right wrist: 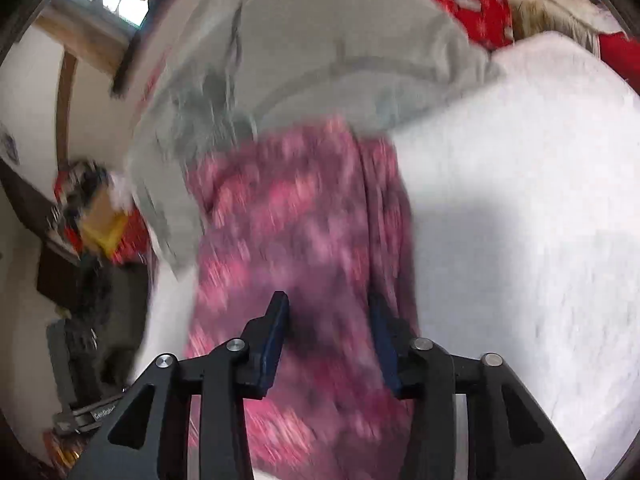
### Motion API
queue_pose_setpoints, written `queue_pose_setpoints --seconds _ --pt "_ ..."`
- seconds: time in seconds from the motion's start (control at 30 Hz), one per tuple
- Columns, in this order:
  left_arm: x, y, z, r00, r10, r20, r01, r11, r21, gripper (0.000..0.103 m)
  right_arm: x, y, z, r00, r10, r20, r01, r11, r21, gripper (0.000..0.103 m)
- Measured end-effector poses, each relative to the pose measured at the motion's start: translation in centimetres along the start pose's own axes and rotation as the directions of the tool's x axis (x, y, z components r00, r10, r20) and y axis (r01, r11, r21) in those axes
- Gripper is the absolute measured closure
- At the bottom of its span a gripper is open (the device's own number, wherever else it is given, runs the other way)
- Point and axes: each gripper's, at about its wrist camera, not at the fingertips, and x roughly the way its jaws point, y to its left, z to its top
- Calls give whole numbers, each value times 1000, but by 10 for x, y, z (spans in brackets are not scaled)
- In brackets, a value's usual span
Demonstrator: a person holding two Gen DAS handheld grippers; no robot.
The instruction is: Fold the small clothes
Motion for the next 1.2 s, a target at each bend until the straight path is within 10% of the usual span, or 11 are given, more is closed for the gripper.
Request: queue_pose_setpoints --seconds 0.13,0.23,0.47,0.57,0.8,0.93,1.03,1.2 --pt "8 4 -7 1000 -14 -23 13 999 -46 44 -36 14 -7 986 26 165 -13 997 -80 97" --pt "8 3 -7 999 1 -39 -3 999 -50 45 -11 -1 -17 988 -150 36 152 985 -85 96" --pt "-11 -9 -14 997 71 -2 -71 997 26 46 -48 -2 -49 994 -90 58 94 993 -68 66" --pt "-20 -12 -20 997 75 1 -75 997 32 46 -45 3 -56 991 -128 30 131 984 -124 96" --pt "-26 -9 -20 997 71 -12 -71 997 36 47 -33 -3 -57 983 -186 -2 184 974 -132 95" --pt "-46 -2 10 998 -44 41 44 999 -3 48 -56 8 -24 989 -108 104 117 990 -84 87" --pt "-52 -1 48 994 -57 94 59 998 -20 46 -53 4 10 988 -45 145 47 999 -11 58" --pt "-24 1 102 999 -29 41 31 998 -50 47 3 4 64 988 -84 129 79 996 46 57"
